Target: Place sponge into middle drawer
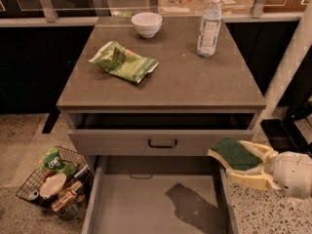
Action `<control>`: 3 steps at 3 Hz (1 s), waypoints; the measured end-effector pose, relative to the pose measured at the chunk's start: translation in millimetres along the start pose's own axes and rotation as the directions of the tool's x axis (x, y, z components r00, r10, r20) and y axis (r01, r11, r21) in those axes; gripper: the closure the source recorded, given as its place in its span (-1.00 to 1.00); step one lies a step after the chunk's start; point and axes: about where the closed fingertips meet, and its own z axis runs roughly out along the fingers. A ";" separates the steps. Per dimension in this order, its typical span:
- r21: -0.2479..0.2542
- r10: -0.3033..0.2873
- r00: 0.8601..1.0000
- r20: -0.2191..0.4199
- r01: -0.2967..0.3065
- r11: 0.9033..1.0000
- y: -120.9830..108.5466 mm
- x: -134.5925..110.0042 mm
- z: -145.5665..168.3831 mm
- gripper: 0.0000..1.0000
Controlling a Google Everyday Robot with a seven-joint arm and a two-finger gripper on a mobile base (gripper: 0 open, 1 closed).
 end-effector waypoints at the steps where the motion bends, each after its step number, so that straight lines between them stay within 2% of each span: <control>1: -0.012 -0.016 0.998 -0.053 0.015 1.000 6.8 27.5 15.7 1.00; 2: -0.062 -0.020 0.994 -0.112 0.013 0.998 22.0 75.8 37.4 1.00; 3: -0.117 -0.008 0.991 -0.133 -0.007 0.993 40.5 126.4 70.2 1.00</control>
Offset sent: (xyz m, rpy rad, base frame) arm -0.0337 0.0279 -0.1574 -0.1481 0.1259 0.1228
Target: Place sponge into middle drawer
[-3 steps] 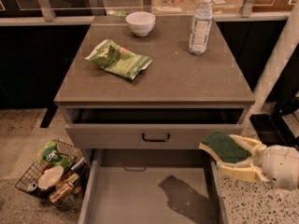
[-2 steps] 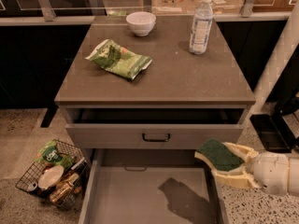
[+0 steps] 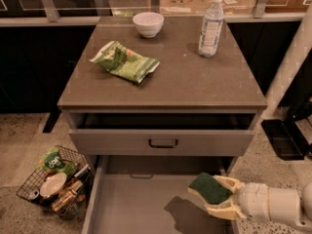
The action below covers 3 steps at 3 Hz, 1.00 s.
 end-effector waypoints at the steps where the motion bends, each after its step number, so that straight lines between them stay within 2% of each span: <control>1: -0.061 0.019 1.000 0.018 -0.018 0.998 10.4 35.3 50.3 1.00; 2: -0.098 0.027 0.999 0.020 -0.024 0.995 20.9 68.7 99.8 1.00; 3: -0.106 0.021 1.000 0.012 -0.020 0.994 21.1 95.0 136.3 1.00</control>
Offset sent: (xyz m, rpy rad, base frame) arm -0.0008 0.0932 -0.1684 0.0582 0.0712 0.0926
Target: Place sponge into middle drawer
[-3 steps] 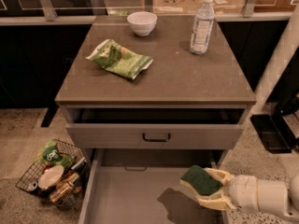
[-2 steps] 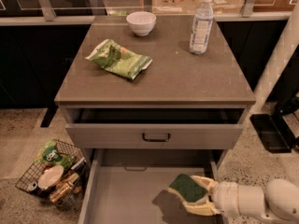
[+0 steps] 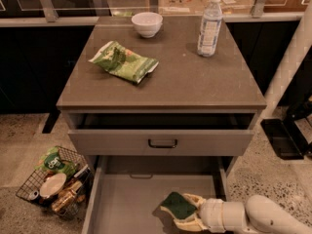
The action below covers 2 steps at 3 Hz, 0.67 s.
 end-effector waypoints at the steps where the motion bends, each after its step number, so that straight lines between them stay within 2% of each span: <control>1: -0.002 -0.005 1.000 -0.008 0.005 1.000 -8.2 18.1 18.4 1.00; 2: -0.007 -0.004 1.000 -0.006 0.004 1.000 -6.4 17.5 20.5 0.46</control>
Offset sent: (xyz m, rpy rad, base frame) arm 0.0066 0.0053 -0.0226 -0.0073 -0.0004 0.0044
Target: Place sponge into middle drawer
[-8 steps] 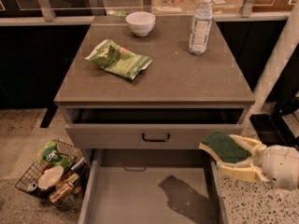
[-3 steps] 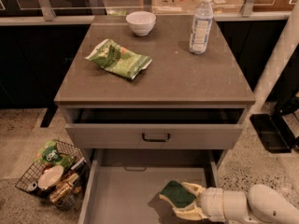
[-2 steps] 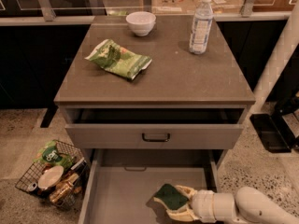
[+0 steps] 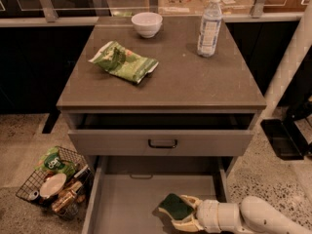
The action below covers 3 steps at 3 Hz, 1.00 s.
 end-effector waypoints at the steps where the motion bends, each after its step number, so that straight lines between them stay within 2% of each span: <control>1: -0.002 0.000 1.000 0.001 0.000 1.000 0.7 -0.1 1.1 0.03; 3: -0.009 0.000 1.000 0.003 0.000 1.000 2.6 -0.8 3.7 -0.90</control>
Offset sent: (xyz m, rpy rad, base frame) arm -0.0003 0.0011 -0.0003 0.0012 0.0006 0.0019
